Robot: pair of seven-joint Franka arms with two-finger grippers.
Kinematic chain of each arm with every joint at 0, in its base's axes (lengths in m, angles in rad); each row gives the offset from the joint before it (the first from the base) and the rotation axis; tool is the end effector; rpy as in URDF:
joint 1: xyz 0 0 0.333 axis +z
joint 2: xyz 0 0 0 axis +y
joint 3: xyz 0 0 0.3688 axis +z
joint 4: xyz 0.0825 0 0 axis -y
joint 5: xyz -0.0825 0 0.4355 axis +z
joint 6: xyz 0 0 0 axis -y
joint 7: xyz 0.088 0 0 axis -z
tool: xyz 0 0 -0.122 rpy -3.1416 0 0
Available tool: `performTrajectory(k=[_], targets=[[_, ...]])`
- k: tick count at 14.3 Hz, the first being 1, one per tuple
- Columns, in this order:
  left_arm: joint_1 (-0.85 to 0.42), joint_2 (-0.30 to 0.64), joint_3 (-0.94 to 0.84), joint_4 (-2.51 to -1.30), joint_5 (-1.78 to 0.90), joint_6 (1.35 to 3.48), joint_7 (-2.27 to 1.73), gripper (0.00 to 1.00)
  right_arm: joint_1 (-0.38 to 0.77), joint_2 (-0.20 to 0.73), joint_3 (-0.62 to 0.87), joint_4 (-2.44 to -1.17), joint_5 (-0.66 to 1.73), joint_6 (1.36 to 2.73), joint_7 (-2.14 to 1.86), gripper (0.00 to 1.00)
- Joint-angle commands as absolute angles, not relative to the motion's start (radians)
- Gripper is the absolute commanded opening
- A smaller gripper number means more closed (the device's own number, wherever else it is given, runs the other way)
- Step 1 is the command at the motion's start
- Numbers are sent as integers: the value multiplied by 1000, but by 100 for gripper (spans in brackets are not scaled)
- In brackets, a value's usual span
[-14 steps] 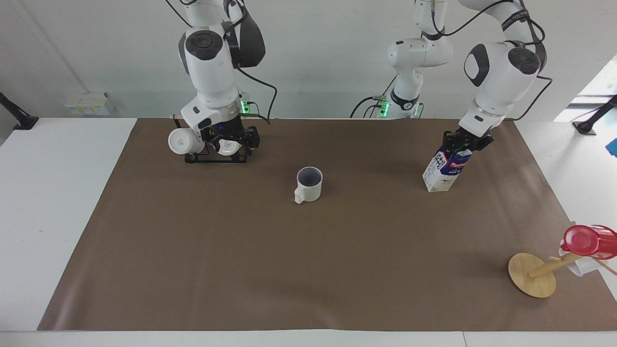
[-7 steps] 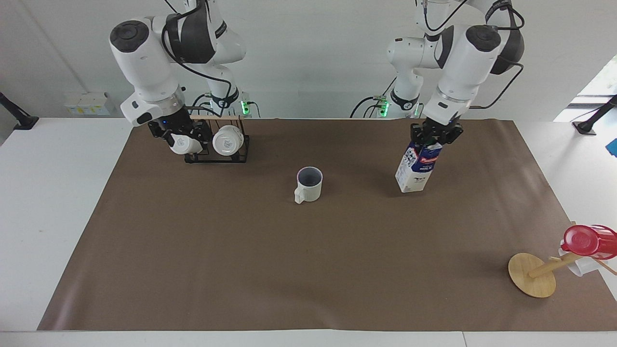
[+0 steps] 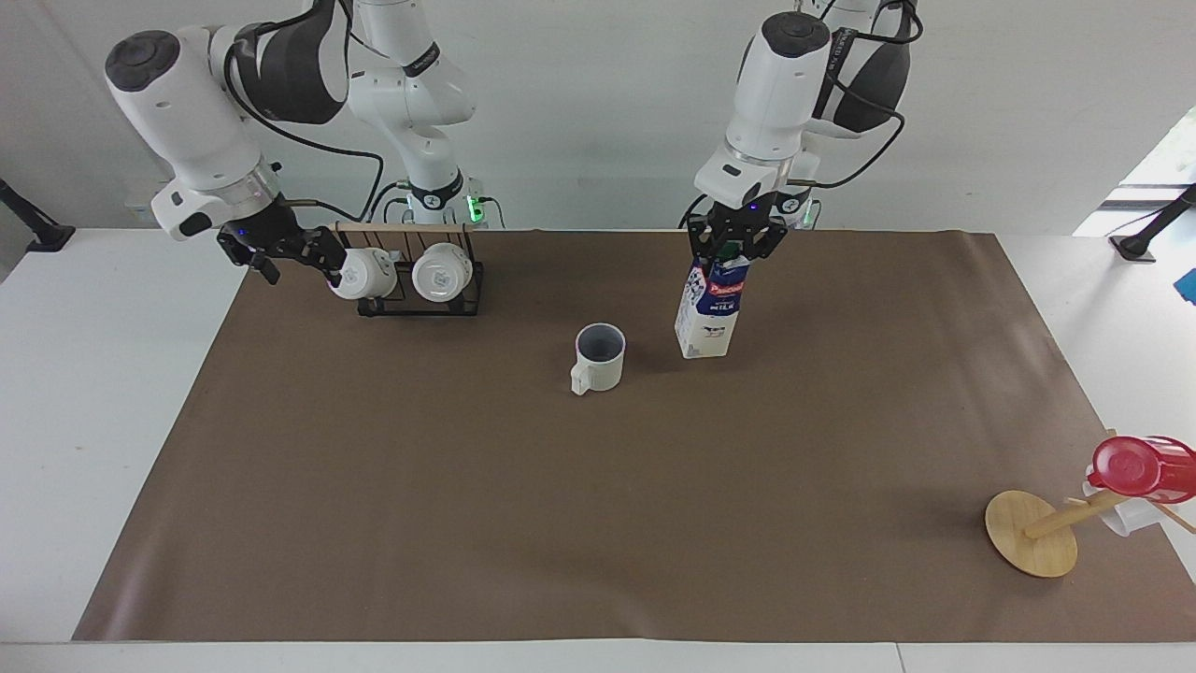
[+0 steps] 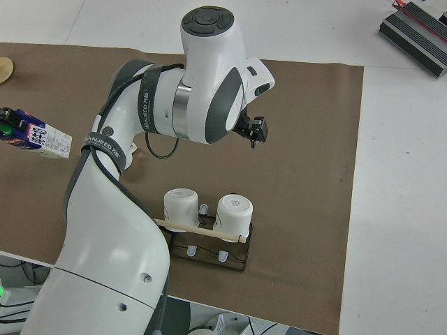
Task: Place cup and milk on table
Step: 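Carry the milk carton with the left gripper beside the mug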
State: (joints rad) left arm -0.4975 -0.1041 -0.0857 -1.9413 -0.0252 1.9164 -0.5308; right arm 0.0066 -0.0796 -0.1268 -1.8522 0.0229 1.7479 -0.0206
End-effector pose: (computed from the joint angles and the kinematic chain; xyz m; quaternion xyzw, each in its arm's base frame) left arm 0.4845 -0.3243 0.5584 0.9989 -0.0223 0.0295 0.0273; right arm 0.5771 -0.0695 0.5763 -0.9985 0.0517 0.0115 0.0171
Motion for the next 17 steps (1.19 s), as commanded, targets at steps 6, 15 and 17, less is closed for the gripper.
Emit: performTrajectory(k=[6,15,17], targets=[[-595,87,-69,-1821,20,1916,-727,46,9,-57,-104,-1587,15,1585,-31,100],[-592,107,-72,-1838,28,1965,-730,45,52,-104,-92,-1565,-35,1491,-24,100],[-588,106,-72,-1845,26,1967,-701,45,63,-103,-89,-1562,-41,1506,-20,100]])
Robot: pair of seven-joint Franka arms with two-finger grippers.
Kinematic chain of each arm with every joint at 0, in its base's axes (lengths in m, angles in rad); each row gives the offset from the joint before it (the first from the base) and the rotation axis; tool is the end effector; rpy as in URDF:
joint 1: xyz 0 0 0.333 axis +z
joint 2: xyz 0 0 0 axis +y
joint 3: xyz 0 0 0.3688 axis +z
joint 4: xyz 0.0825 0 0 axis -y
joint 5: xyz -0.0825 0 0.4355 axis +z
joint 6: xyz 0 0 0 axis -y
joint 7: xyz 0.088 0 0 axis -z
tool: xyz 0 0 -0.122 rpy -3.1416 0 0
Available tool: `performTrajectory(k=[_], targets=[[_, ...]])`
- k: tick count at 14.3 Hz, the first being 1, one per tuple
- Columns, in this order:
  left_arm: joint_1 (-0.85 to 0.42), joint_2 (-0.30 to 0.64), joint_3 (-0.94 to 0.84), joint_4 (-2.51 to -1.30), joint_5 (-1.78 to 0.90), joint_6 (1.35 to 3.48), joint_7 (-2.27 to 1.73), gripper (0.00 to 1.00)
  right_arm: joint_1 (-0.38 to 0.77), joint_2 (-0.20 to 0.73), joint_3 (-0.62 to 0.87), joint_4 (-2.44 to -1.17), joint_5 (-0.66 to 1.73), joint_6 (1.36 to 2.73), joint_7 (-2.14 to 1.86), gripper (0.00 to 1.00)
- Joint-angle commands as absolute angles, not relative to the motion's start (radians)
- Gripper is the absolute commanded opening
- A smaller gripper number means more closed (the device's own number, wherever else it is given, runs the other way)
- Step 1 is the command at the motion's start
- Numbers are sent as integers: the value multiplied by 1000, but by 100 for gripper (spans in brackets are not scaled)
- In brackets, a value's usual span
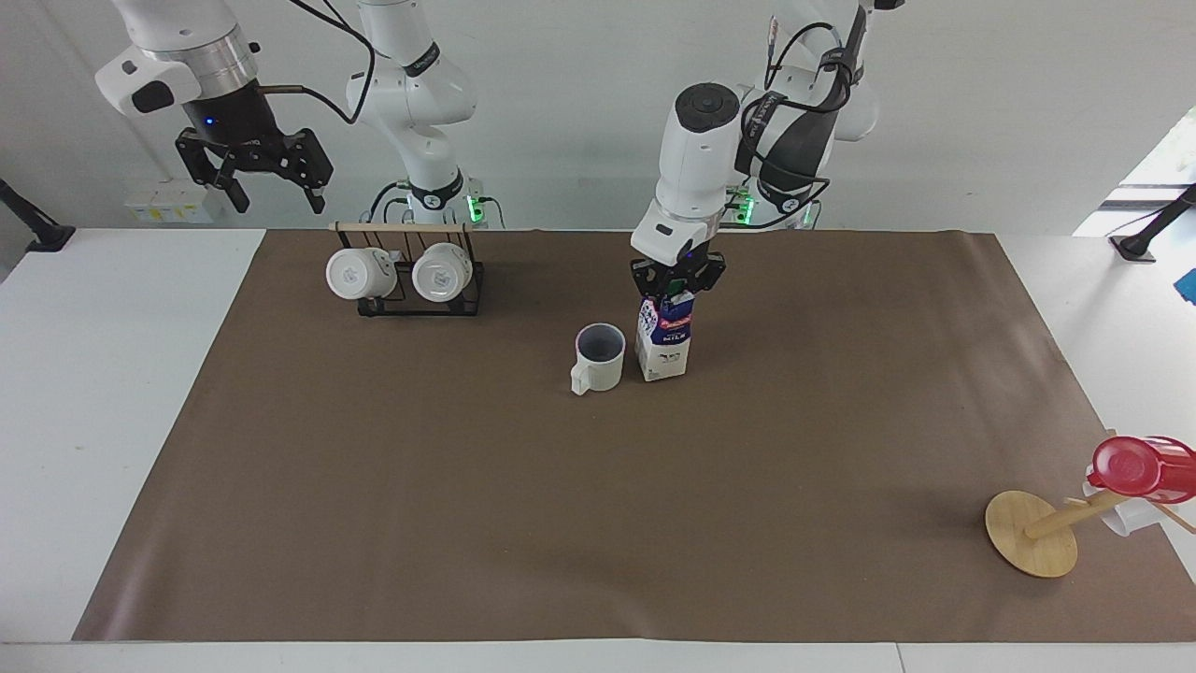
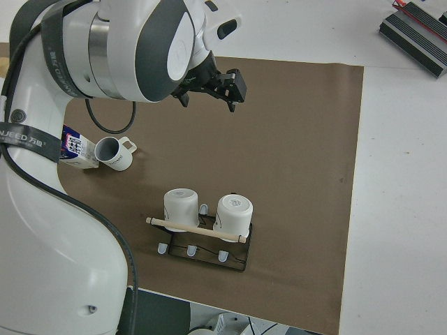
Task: Place cup and milk on table
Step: 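Carry the milk carton with the left gripper beside the mug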
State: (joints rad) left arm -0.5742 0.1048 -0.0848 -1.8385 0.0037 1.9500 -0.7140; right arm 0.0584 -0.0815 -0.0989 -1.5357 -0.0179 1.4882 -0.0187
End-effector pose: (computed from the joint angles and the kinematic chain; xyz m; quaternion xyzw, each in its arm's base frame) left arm 0.5112 -0.3934 0.4883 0.9996 0.0271 0.0010 0.0043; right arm 0.5667 -0.0282 0.7207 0.9998 -0.0117 0.0166 0.0054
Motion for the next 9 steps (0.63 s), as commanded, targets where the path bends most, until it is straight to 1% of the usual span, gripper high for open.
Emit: performTrajectory(k=[1,3,6,9], targets=[[-586,104,-72,-1848,26,1967,-698,45,74,-101,-90,-1560,-57,1505,-23,100],[-584,103,-72,-1855,26,1968,-686,45,74,-101,-91,-1557,-66,1500,-25,100],[-580,100,-72,-1868,26,1990,-670,45,72,-80,-91,-1511,-46,1463,-23,100],[-574,95,-72,-1878,26,1991,-640,45,71,-90,-95,-1522,-41,1467,-18,100]])
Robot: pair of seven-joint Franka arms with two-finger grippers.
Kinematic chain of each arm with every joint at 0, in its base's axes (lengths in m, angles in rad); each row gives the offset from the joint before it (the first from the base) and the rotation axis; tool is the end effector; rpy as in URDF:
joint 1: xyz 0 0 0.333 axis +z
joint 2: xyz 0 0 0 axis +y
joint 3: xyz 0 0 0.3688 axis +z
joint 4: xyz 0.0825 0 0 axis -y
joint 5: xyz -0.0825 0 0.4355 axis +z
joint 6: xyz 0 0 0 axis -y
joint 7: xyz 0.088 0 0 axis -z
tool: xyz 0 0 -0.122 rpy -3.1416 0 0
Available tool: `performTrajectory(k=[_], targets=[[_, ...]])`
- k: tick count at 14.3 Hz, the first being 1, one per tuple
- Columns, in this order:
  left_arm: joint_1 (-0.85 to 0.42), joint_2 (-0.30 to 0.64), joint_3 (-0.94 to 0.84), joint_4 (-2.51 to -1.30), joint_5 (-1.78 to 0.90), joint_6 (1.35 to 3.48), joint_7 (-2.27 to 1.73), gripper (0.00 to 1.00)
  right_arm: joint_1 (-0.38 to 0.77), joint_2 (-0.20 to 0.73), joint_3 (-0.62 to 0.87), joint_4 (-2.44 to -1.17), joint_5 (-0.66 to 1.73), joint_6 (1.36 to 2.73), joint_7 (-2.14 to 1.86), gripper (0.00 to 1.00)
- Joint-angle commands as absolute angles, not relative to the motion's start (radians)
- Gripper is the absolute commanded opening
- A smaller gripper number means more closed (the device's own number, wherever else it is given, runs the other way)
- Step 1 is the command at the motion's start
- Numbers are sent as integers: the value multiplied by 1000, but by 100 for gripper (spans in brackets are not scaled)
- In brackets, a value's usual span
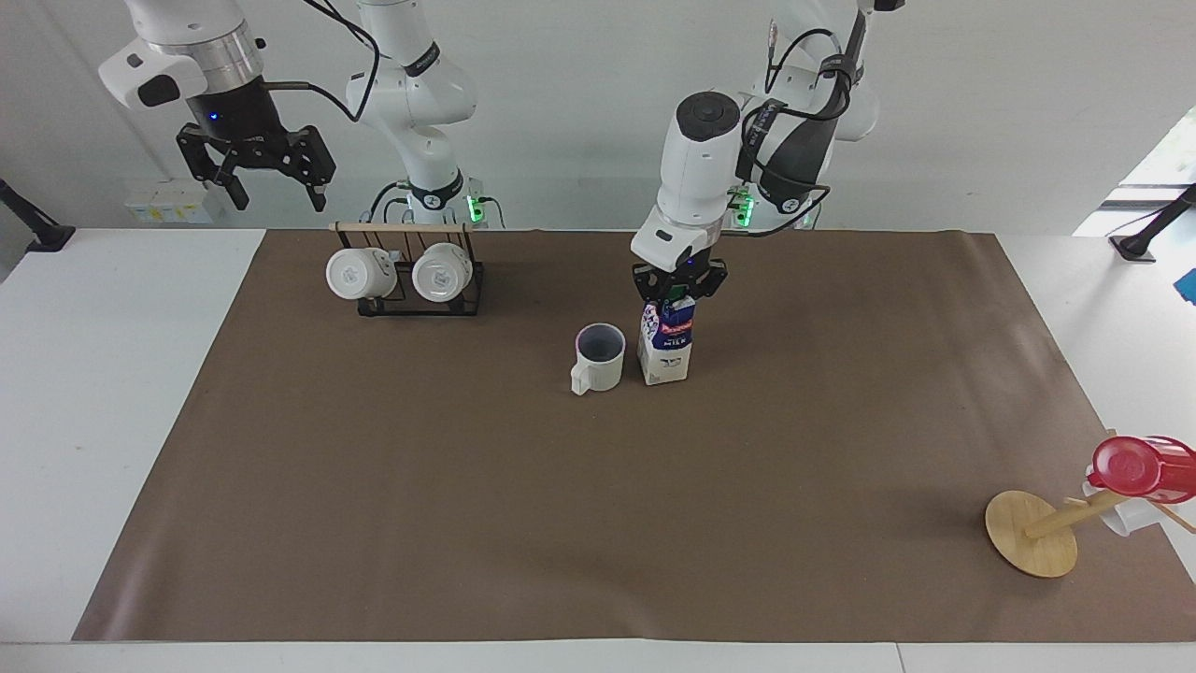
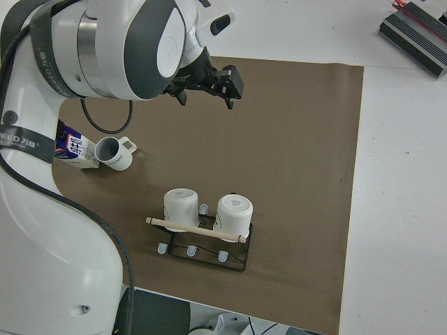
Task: Place cup and milk on table
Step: 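Carry the milk carton with the left gripper beside the mug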
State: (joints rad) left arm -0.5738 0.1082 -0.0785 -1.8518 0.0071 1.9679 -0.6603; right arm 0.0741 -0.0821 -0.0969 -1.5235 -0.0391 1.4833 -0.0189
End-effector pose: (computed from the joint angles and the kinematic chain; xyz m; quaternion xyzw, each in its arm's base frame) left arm 0.5138 -0.3898 0.4807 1.0000 0.0029 0.0027 0.0033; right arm 0.5660 -0.0209 0.7270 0.9997 -0.0040 0.0204 0.0159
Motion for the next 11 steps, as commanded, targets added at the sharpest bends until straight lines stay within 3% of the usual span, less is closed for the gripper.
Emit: performTrajectory(k=[1,5,7,10,11], targets=[[-574,95,-72,-1878,26,1991,-640,45,71,-91,-94,-1523,-40,1466,-15,100],[-572,101,-72,-1881,26,1994,-638,46,71,-107,-95,-1551,-19,1468,-12,100],[-572,101,-72,-1884,26,2002,-635,53,71,-109,-95,-1552,-18,1471,-12,100],[-571,101,-72,-1884,26,2002,-634,74,71,-109,-95,-1552,-18,1471,-12,100],[-571,101,-72,-1882,25,2002,-634,91,71,-109,-95,-1552,-18,1471,-12,100]])
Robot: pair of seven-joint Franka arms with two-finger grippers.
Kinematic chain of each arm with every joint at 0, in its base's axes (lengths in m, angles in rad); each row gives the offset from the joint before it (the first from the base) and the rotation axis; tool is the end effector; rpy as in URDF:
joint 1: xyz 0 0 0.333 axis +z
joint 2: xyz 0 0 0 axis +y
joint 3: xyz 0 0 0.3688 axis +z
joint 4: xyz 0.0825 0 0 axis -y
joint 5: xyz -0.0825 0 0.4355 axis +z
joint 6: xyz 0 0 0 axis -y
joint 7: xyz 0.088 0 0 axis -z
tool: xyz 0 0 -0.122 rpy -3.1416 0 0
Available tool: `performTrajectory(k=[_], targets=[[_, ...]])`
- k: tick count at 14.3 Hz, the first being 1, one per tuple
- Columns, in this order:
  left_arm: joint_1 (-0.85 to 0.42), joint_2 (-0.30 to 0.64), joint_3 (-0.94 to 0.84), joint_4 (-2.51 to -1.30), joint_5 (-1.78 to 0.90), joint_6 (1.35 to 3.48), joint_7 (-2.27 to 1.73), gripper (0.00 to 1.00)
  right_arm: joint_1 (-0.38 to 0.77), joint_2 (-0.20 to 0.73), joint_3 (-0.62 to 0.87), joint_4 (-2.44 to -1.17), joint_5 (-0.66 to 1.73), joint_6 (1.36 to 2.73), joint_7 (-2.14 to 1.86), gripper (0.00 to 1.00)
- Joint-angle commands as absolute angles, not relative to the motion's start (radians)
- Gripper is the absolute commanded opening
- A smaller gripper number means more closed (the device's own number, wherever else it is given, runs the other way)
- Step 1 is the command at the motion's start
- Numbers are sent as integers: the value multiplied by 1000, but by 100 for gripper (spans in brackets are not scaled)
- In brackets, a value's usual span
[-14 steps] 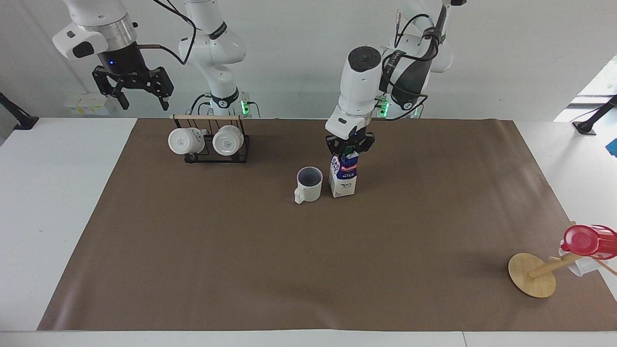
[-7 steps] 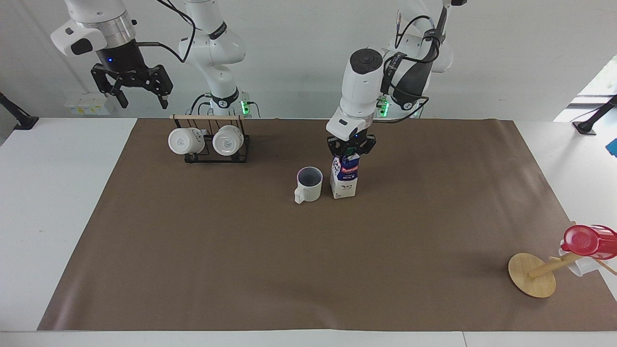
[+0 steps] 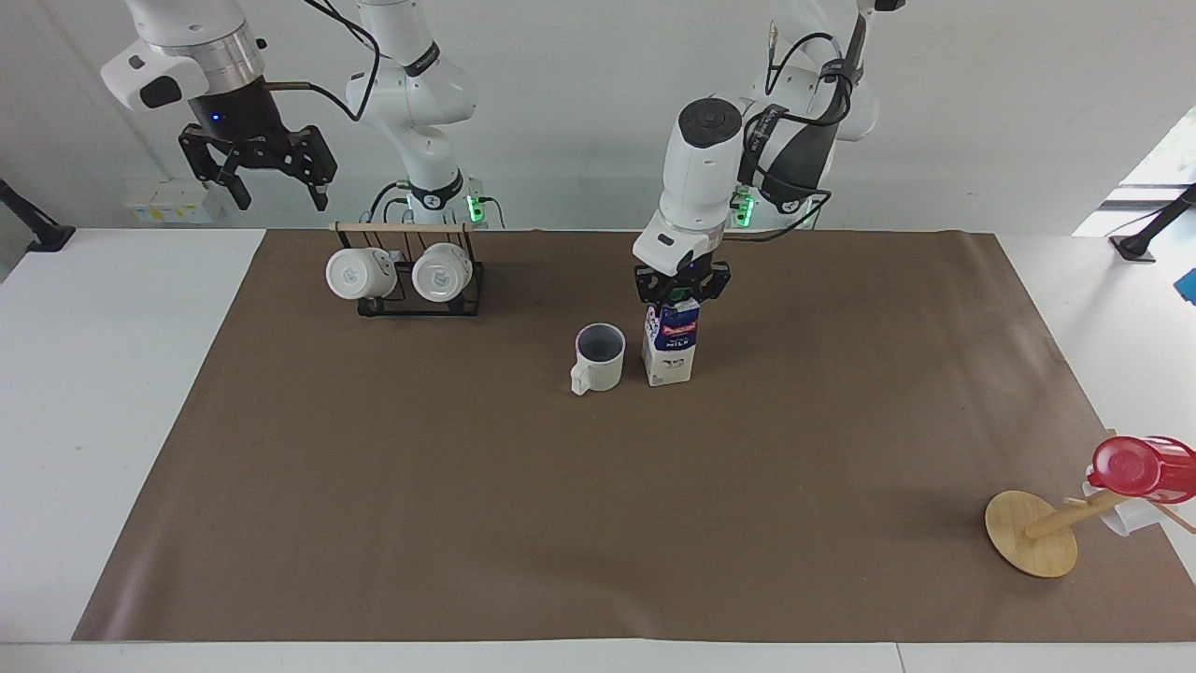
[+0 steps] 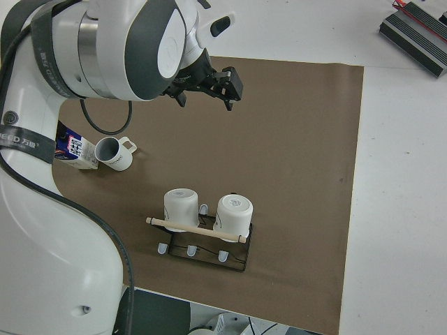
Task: Place cup and milk on table
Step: 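Carry the milk carton with the left gripper beside the mug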
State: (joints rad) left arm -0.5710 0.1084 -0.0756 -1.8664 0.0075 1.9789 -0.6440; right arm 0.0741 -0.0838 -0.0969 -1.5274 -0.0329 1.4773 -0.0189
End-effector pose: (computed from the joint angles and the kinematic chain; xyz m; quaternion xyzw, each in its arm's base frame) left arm 0.5146 -0.3859 0.4739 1.0000 -0.0026 0.0014 0.0018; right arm 0.5648 -0.0201 0.7253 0.9998 -0.0037 0.0164 0.0126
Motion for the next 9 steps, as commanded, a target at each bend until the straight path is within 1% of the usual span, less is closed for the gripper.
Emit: performTrajectory(k=[1,3,5,7,9], targets=[[-571,103,-72,-1881,26,1999,-634,100,71,-107,-95,-1552,-18,1470,-12,100],[-569,103,-71,-1872,26,1987,-621,100,68,-109,-95,-1552,-18,1470,-12,100],[-569,83,-58,-1856,26,1959,-614,100,64,-109,-95,-1552,-18,1468,-14,100],[-526,61,-61,-1795,25,1869,-572,100,64,-104,-95,-1545,-9,1459,-15,100],[-493,41,-57,-1721,15,1762,-514,100,52,-89,-106,-1525,58,1439,-12,100]])
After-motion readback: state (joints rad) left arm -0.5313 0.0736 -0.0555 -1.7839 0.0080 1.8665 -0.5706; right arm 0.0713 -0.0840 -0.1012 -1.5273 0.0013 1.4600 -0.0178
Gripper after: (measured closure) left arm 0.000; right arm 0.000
